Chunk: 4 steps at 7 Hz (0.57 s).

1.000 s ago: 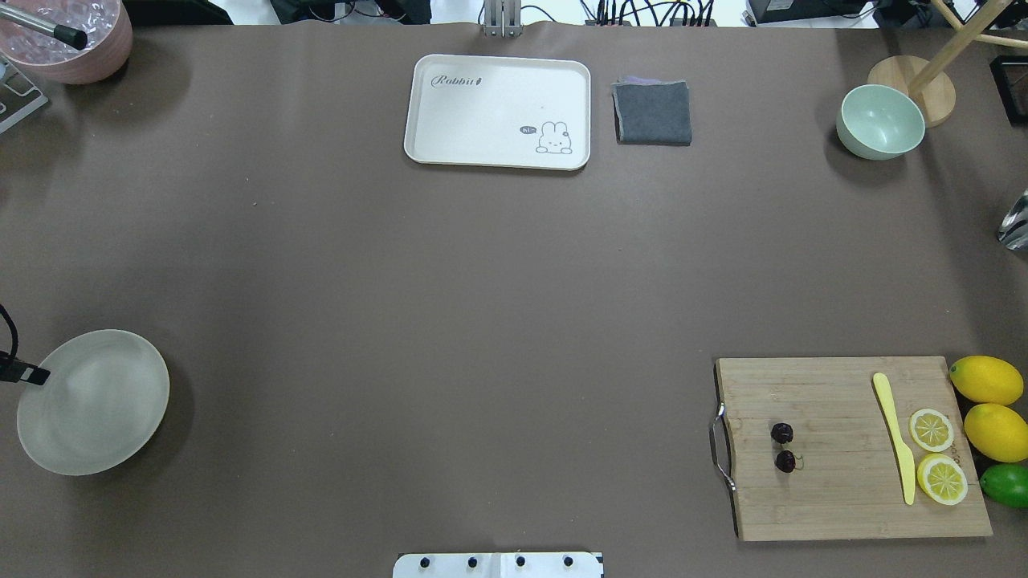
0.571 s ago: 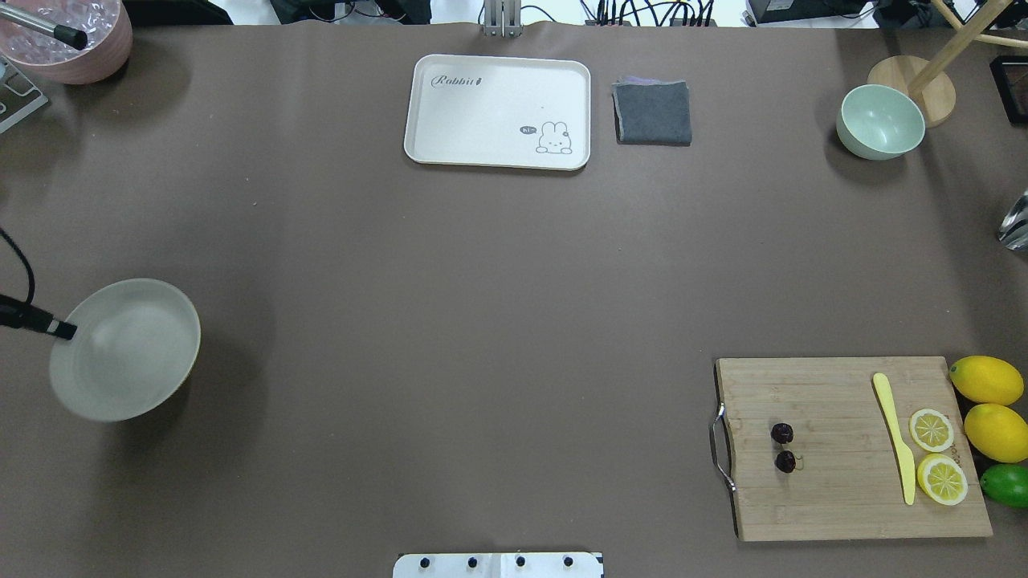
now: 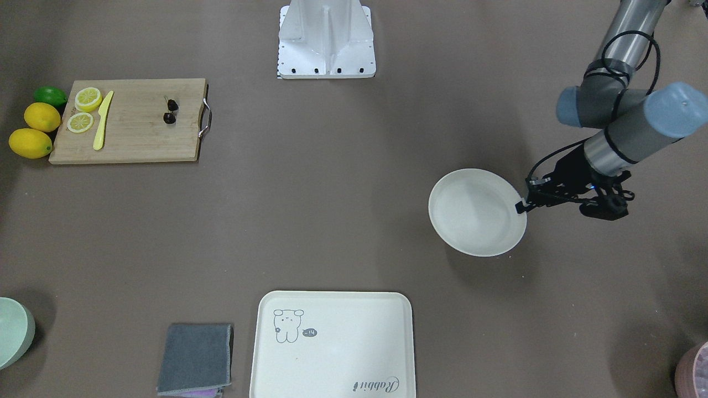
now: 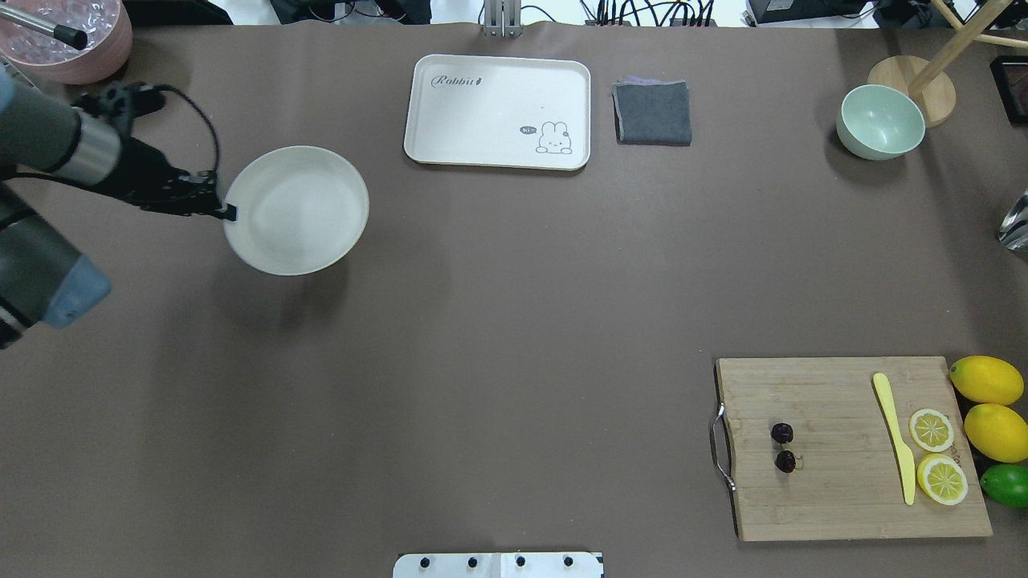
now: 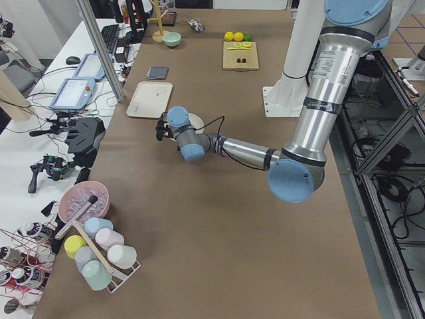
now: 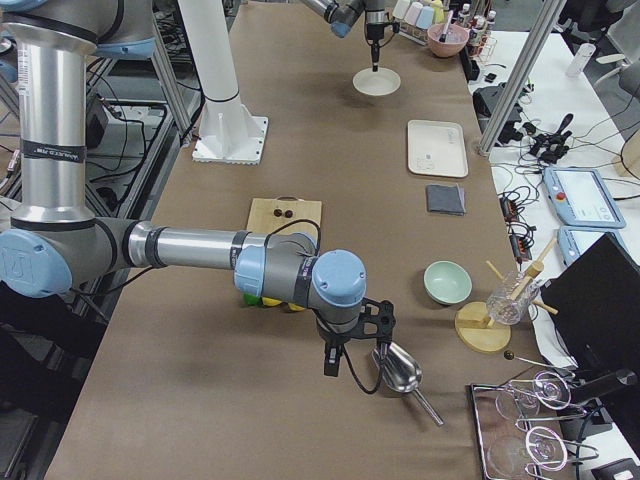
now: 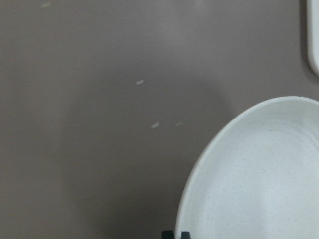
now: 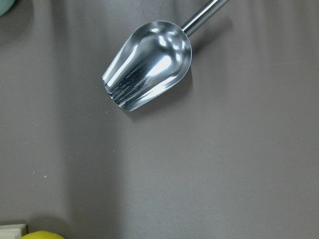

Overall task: Place red cherry on plate
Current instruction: 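Slide the white plate with the left gripper toward the table center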

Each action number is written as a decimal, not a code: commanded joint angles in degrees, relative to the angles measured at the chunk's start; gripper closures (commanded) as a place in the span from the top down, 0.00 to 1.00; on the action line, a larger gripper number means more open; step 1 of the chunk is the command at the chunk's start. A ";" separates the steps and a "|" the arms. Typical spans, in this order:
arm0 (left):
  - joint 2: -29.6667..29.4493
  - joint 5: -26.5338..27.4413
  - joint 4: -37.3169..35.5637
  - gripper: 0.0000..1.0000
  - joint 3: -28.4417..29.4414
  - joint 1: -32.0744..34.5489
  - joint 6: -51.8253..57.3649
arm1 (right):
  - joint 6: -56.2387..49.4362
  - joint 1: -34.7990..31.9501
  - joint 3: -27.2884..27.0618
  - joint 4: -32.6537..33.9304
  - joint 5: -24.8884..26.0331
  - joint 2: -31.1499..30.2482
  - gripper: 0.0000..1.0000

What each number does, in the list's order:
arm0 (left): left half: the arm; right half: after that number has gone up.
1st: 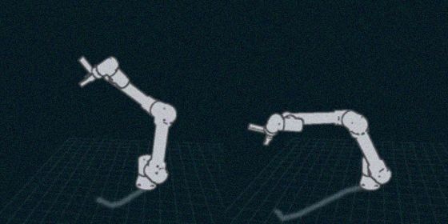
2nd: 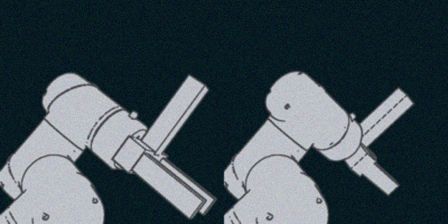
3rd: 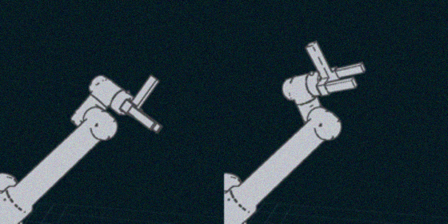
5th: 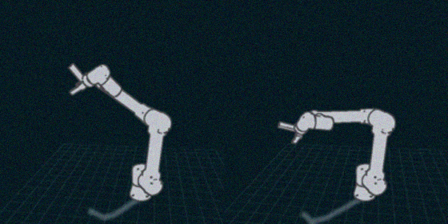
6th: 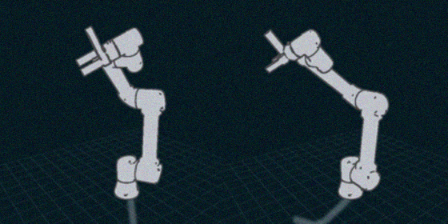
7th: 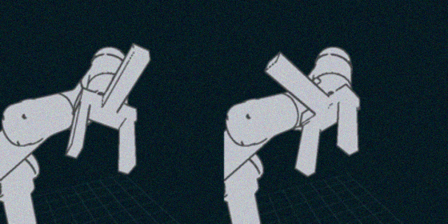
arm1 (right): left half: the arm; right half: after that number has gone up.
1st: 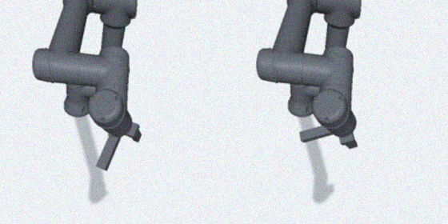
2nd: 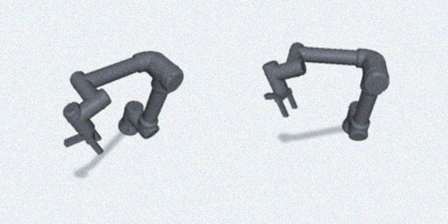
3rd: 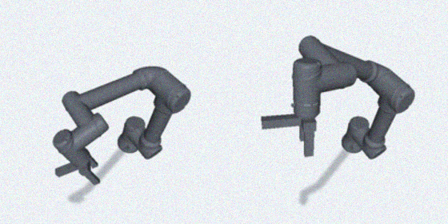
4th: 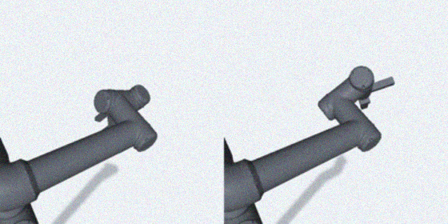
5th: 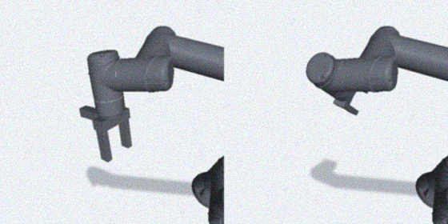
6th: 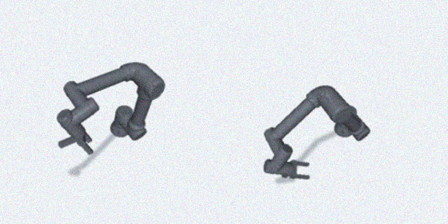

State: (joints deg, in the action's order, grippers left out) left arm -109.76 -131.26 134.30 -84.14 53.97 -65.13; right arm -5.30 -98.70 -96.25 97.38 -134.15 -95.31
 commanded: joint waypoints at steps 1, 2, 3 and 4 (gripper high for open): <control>-7.56 8.79 -5.01 0.00 -1.19 -9.19 -9.61 | 0.12 0.00 -0.16 0.00 -0.06 -0.06 1.00; -8.10 11.61 -5.01 0.00 -1.72 -12.45 -11.75 | 0.55 0.00 -0.51 0.00 -0.32 0.03 1.00; -7.93 13.73 -5.10 0.00 -3.38 -15.62 -13.16 | 0.64 0.00 -0.78 0.00 -0.50 0.12 1.00; -8.02 15.84 -5.71 0.00 -4.96 -18.87 -16.48 | 2.30 0.09 -2.00 0.00 -0.41 0.38 1.00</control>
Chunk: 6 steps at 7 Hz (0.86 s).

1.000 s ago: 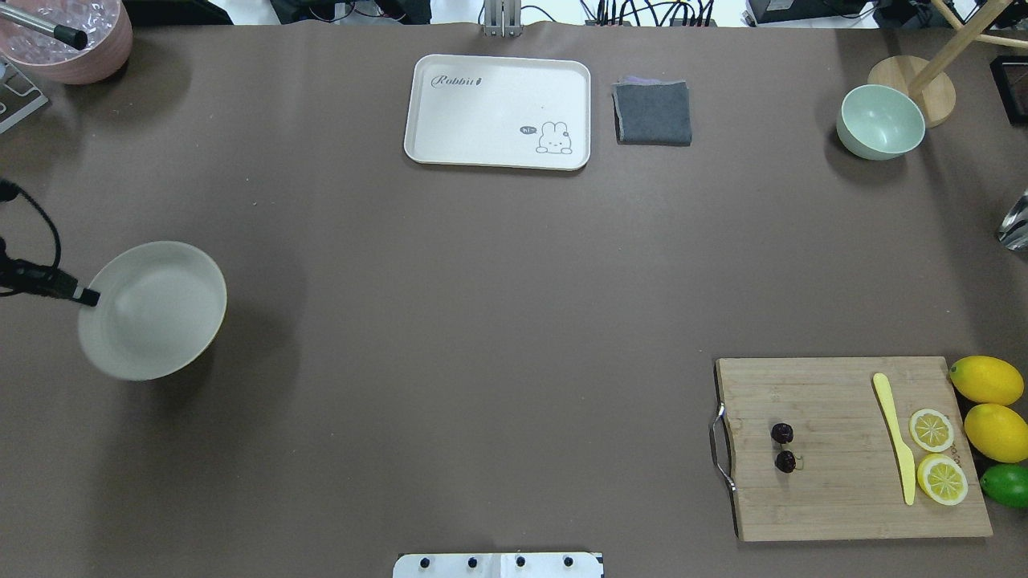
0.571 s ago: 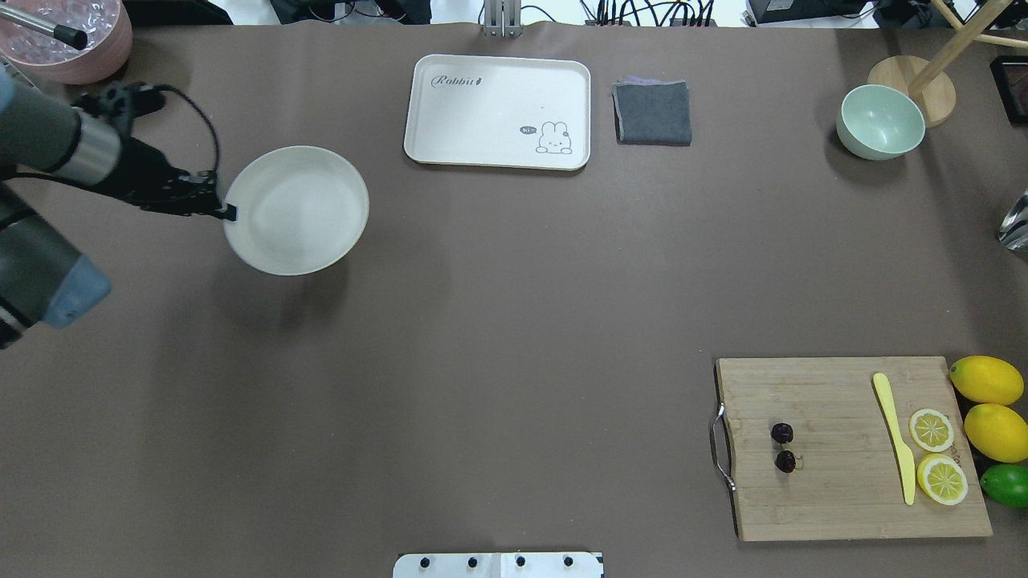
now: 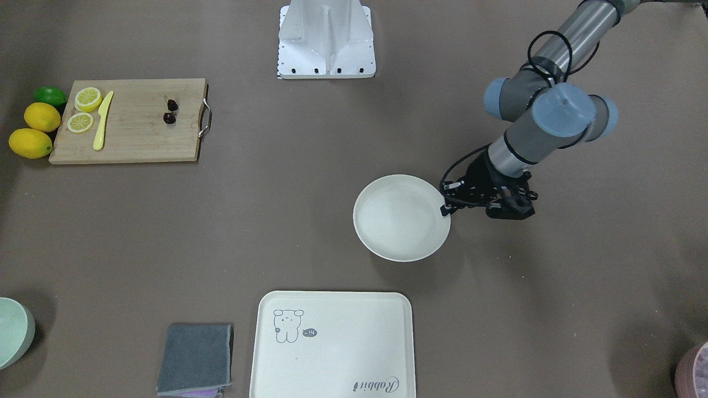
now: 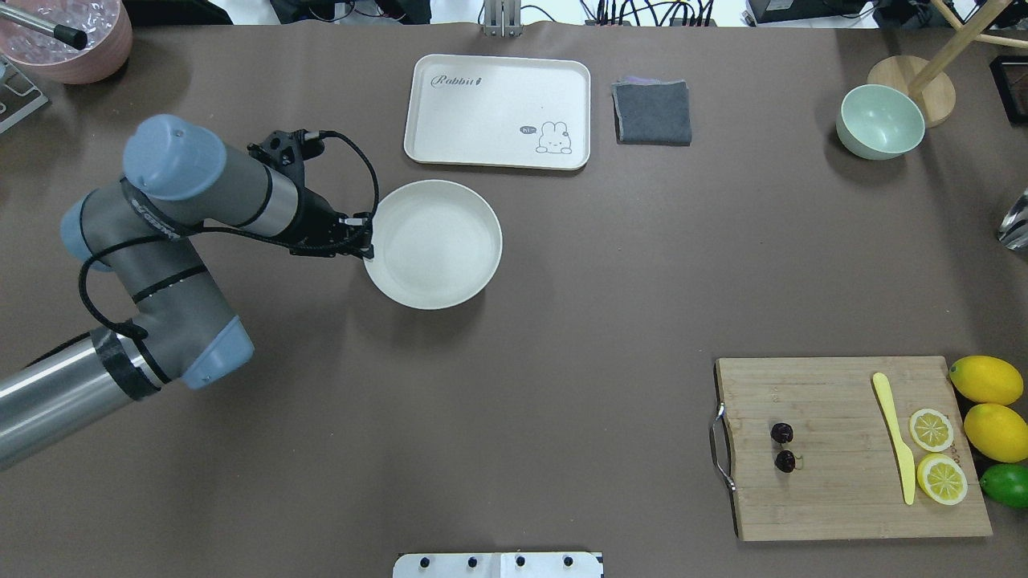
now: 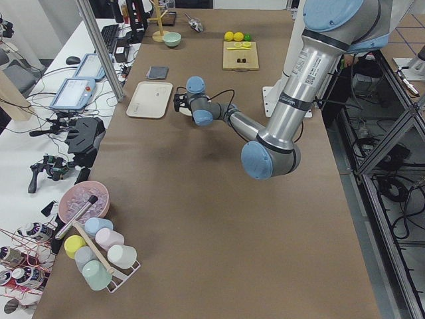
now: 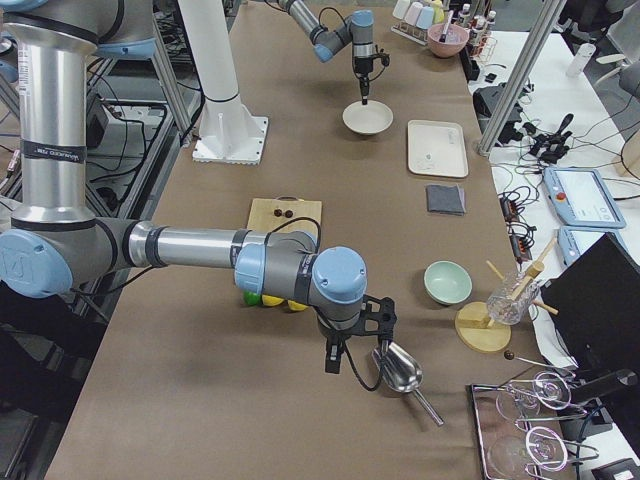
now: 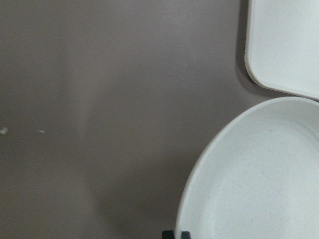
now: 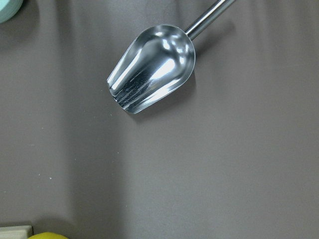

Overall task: Place red cherry on plate
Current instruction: 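Slide the white plate with the left gripper toward the table center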

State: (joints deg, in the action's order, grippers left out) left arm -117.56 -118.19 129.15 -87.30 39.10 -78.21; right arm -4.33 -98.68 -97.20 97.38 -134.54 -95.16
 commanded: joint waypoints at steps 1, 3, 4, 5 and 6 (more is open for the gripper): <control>-0.21 5.48 -2.21 0.00 -3.38 -6.99 -3.79 | 9.09 1.29 -5.76 0.17 -0.20 0.67 1.00; -1.08 7.62 -4.34 0.00 -4.19 -9.57 -5.71 | 23.60 10.74 -12.81 -0.17 -0.20 0.68 1.00; -1.26 7.53 -4.43 0.00 -4.02 -9.66 -5.81 | 31.67 14.88 -15.01 -3.13 -0.20 0.68 1.00; -1.61 7.53 -4.52 0.00 -3.93 -9.57 -7.21 | 38.89 18.14 -15.56 -8.65 -0.20 0.07 1.00; -1.79 7.62 -4.52 0.30 -4.02 -9.40 -9.40 | 42.70 20.52 -15.65 -12.27 -0.20 -0.46 1.00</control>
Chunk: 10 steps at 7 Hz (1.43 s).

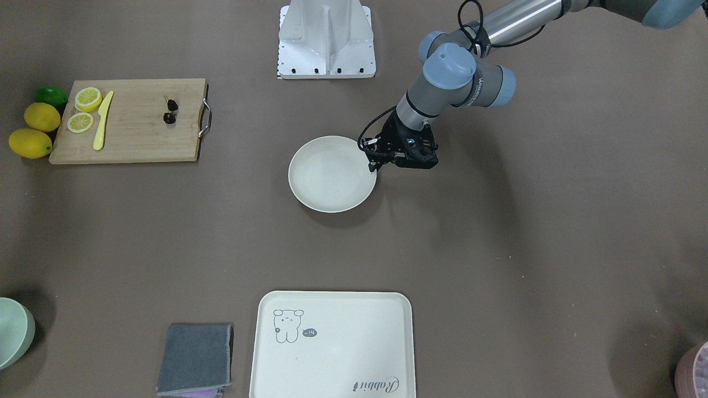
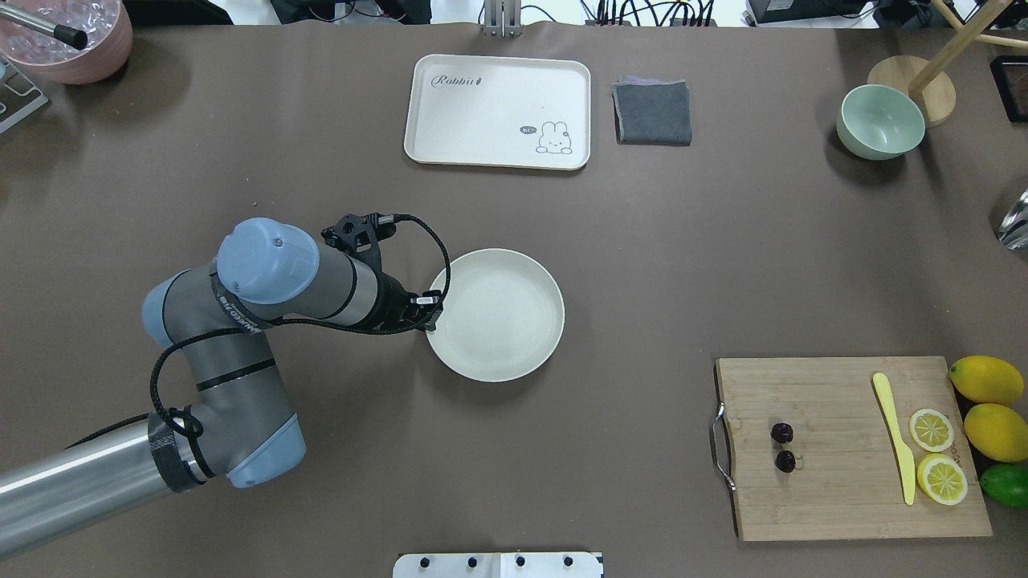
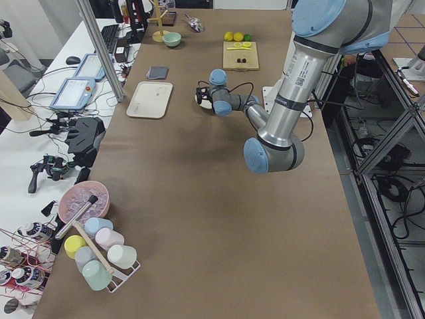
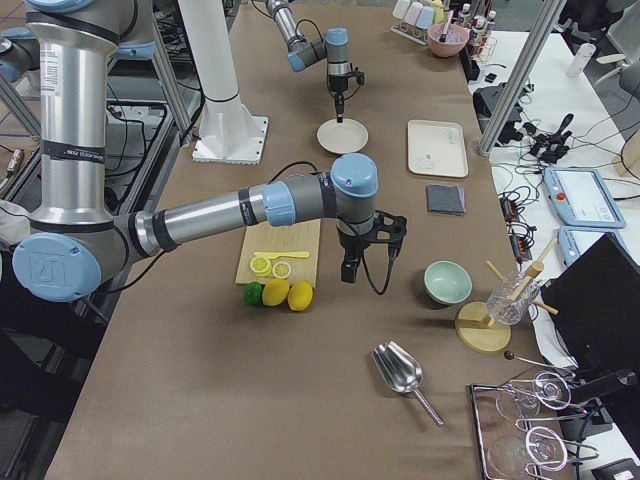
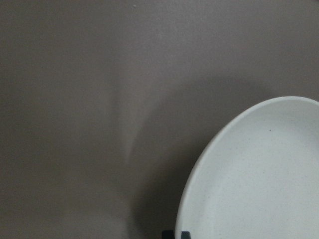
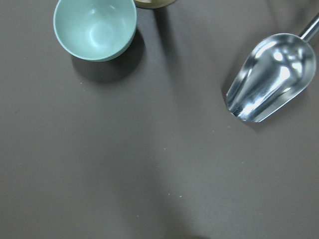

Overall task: Place red cherry on plate
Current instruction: 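Slide the white plate with the left gripper toward the table center, then lift the left gripper off the plate while the right gripper reaches the board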

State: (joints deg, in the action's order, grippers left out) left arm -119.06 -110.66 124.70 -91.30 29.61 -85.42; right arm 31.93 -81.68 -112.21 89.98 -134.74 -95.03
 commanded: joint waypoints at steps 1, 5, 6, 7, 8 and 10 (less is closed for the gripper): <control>-0.29 0.10 -0.08 0.67 -0.02 0.62 -2.29 | 6.83 5.72 -1.78 -5.86 0.00 -0.86 1.00; -0.38 1.49 -2.27 0.98 -0.55 9.64 2.78 | 29.40 20.90 -11.70 -15.73 2.36 -5.86 1.00; -0.12 1.59 -4.54 0.98 -0.29 11.85 10.11 | 38.30 28.61 -11.89 -20.41 8.29 -5.79 1.00; -0.03 2.11 -9.26 0.98 -1.16 13.00 17.67 | 46.30 37.65 -12.07 -23.59 17.75 -5.52 1.00; 0.76 2.12 -10.00 0.98 -2.47 14.23 22.44 | 48.47 44.87 -12.25 -23.88 24.02 -5.35 1.00; 2.51 2.12 -10.01 0.98 -2.48 15.48 22.76 | 54.35 56.23 -12.33 -23.89 31.26 -5.35 1.00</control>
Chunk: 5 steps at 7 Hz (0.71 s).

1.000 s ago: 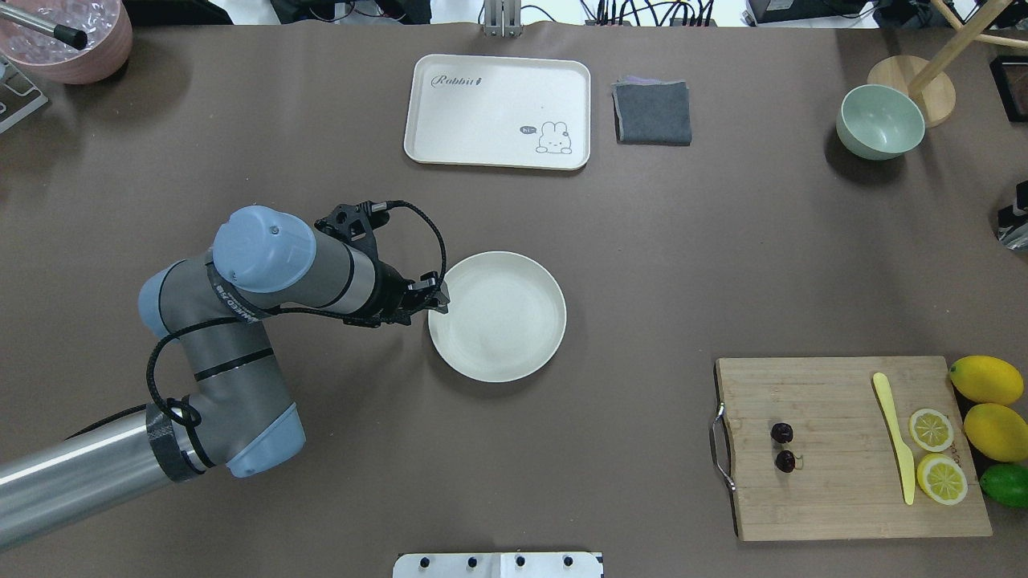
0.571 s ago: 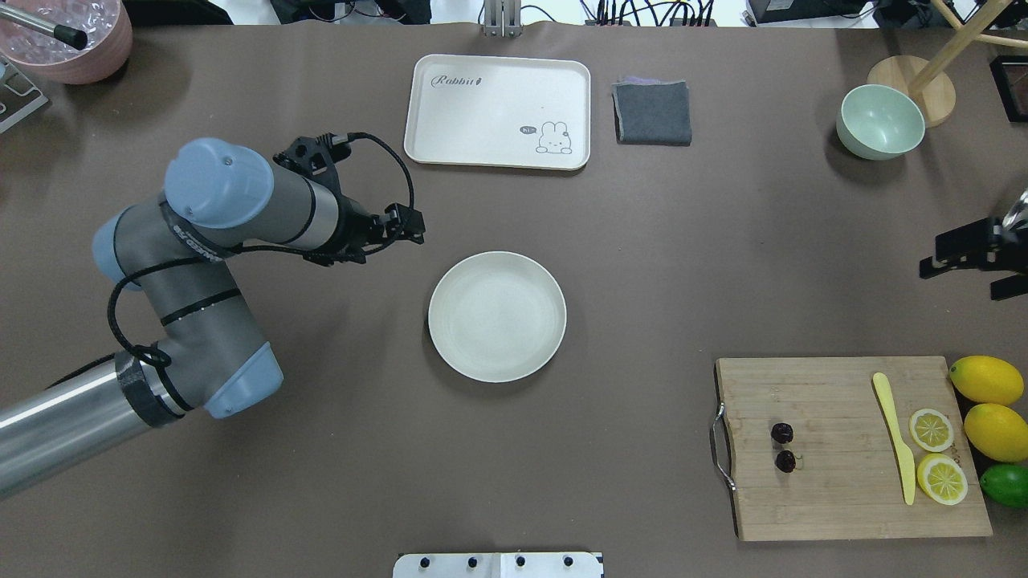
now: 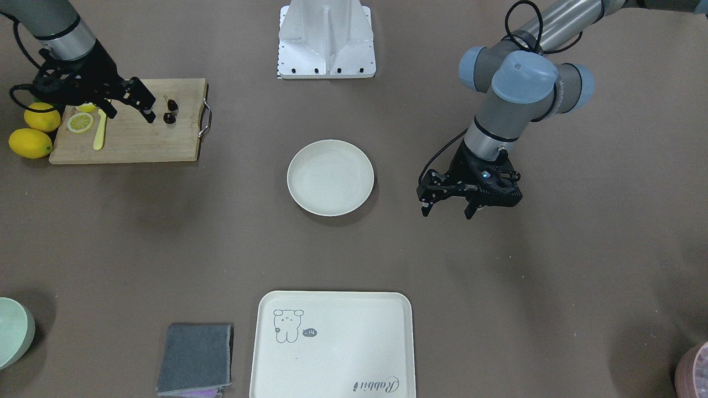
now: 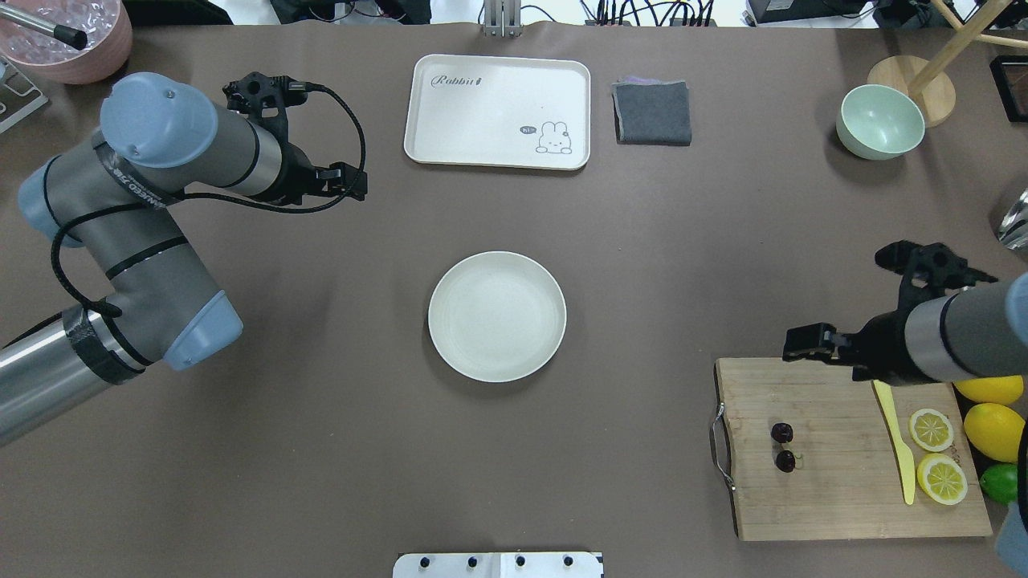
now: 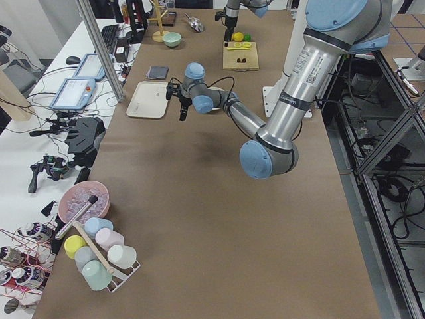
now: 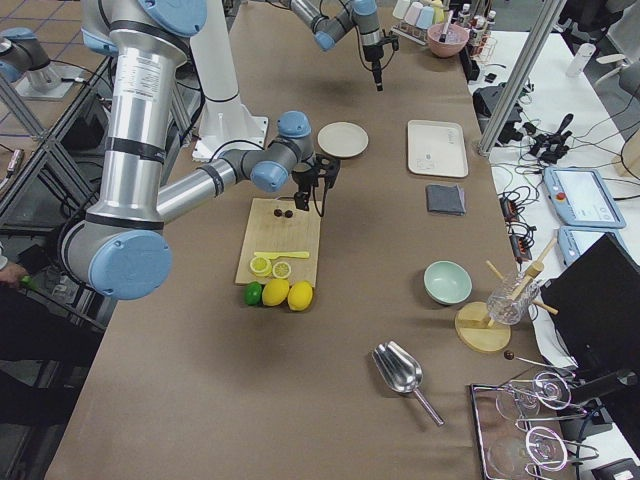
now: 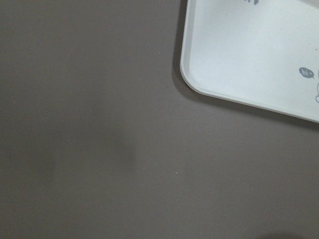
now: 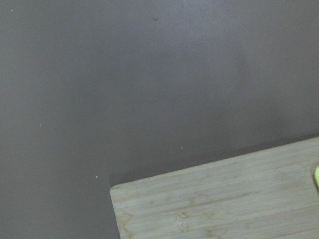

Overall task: Place red cherry on plate
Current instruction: 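Lift the left gripper off the plate while the right gripper reaches the board, then lower the right gripper onto the two dark red cherries and grasp them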

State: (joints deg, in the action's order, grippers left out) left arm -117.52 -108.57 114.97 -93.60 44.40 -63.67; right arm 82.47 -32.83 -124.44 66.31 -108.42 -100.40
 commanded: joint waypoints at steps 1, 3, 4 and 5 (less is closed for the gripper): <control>1.07 0.11 -0.27 0.98 -0.17 0.69 1.01 | 3.66 10.04 -0.10 -0.21 5.23 -0.49 1.00; 1.16 0.11 -0.18 0.98 -0.17 0.69 0.92 | 2.09 12.08 -0.02 0.05 5.24 -2.15 0.98; 1.16 0.11 -0.18 0.98 -0.17 0.61 0.83 | 0.95 12.17 0.07 0.14 5.06 -3.38 0.93; 1.16 0.11 -0.18 0.98 -0.17 0.60 0.83 | 0.94 12.26 0.07 0.31 4.98 -3.66 0.59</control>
State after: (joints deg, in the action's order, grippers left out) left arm -116.38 -108.46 114.78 -93.78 45.04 -62.81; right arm 83.93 -20.83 -124.41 66.43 -103.34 -103.30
